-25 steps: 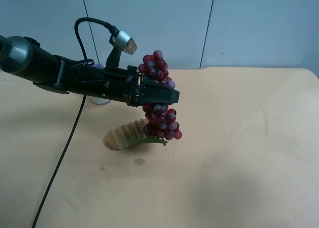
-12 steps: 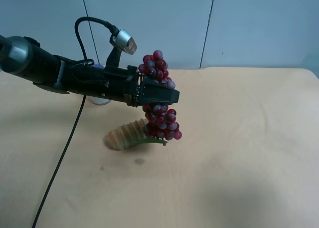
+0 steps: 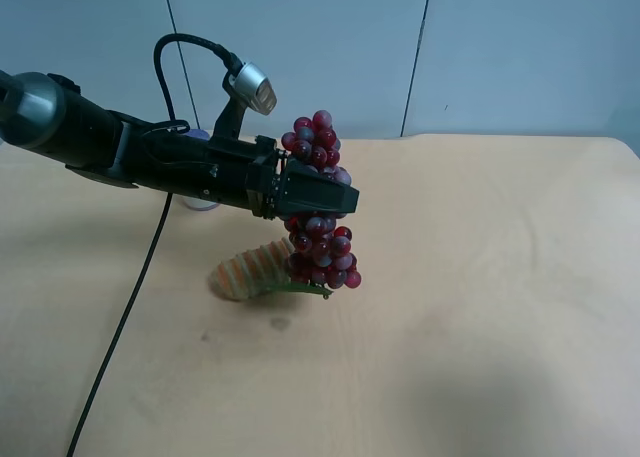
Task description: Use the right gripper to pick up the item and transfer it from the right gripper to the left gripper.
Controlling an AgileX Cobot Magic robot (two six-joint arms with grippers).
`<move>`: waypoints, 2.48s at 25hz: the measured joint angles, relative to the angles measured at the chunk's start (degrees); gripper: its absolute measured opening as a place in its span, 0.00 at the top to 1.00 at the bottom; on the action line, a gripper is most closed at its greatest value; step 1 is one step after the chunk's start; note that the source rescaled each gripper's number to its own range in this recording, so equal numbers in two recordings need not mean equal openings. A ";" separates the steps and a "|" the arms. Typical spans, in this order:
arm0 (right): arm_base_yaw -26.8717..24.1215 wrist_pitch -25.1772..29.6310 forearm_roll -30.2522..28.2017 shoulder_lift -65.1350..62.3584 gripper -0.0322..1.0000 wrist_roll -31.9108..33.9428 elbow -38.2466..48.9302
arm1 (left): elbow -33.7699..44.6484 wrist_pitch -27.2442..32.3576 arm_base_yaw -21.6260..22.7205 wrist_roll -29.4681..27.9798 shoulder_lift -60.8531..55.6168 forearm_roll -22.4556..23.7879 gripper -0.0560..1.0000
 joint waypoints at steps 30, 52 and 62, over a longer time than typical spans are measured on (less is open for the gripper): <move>0.00 -0.24 -2.43 0.00 0.08 2.53 0.00 | 0.00 -30.46 0.00 -54.29 -22.62 54.27 0.93; 0.00 -0.24 -2.48 0.00 0.00 2.53 0.00 | 0.00 -27.81 0.24 -88.73 -22.99 95.67 0.94; 0.00 -0.24 -2.48 0.00 0.00 2.53 0.00 | 0.00 -27.37 6.77 -90.21 -18.96 97.13 0.95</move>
